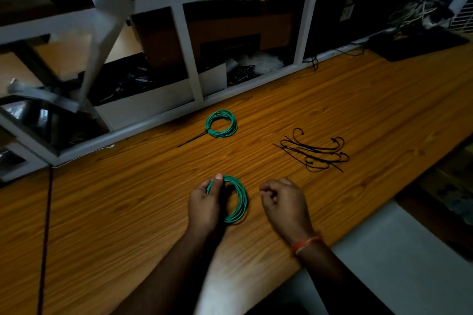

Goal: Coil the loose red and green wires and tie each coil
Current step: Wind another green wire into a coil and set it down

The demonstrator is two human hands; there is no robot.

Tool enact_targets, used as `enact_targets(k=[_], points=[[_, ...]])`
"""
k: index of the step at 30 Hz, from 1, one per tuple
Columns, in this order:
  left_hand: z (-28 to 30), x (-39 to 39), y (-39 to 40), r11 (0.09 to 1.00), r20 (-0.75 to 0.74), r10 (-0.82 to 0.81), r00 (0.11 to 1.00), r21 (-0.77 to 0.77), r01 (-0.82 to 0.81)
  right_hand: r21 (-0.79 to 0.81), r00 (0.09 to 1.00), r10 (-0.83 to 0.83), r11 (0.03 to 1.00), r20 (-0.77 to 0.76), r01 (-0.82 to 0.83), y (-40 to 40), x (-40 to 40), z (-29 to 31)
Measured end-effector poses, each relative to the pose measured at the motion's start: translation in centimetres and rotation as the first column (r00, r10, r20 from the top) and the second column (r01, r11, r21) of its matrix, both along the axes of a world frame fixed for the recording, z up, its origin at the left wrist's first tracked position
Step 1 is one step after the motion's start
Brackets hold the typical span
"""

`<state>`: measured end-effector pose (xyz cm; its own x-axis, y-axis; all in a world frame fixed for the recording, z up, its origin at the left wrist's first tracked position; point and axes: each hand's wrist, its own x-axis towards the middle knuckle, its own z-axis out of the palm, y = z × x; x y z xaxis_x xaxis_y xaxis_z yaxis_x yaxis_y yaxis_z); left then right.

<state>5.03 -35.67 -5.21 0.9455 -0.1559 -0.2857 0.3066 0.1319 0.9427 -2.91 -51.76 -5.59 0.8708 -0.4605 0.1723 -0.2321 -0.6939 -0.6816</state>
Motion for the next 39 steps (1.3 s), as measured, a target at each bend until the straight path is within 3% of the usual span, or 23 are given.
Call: enact_targets(k=[3, 10, 18, 28, 39], points=[[0.0, -0.1, 0.3, 1.000, -0.013, 0.010, 1.000, -0.016, -0.010, 0.057, 0.989, -0.122, 0.991, 0.080, 0.117, -0.9, -0.4, 0.2], [0.2, -0.2, 0.6, 0.998, -0.047, 0.026, 0.999, -0.048, -0.029, 0.029, 0.970, -0.244, 0.970, 0.025, 0.243, -4.3, 0.1, 1.1], [0.5, -0.3, 0.5, 0.999, -0.040, 0.028, 0.999, -0.042, -0.030, -0.157, 0.912, -0.397, 0.912, -0.102, 0.379, -6.3, 0.5, -0.8], [0.5, -0.2, 0.3, 0.999, -0.044, 0.028, 0.999, -0.039, -0.030, -0.302, 0.966, -0.241, 0.931, -0.088, 0.205, -1.5, -0.5, -1.2], [0.5, -0.3, 0.4, 0.999, -0.049, 0.017, 0.999, -0.045, -0.019, -0.096, 0.984, -0.179, 0.979, 0.007, 0.179, -1.9, -1.5, -0.6]])
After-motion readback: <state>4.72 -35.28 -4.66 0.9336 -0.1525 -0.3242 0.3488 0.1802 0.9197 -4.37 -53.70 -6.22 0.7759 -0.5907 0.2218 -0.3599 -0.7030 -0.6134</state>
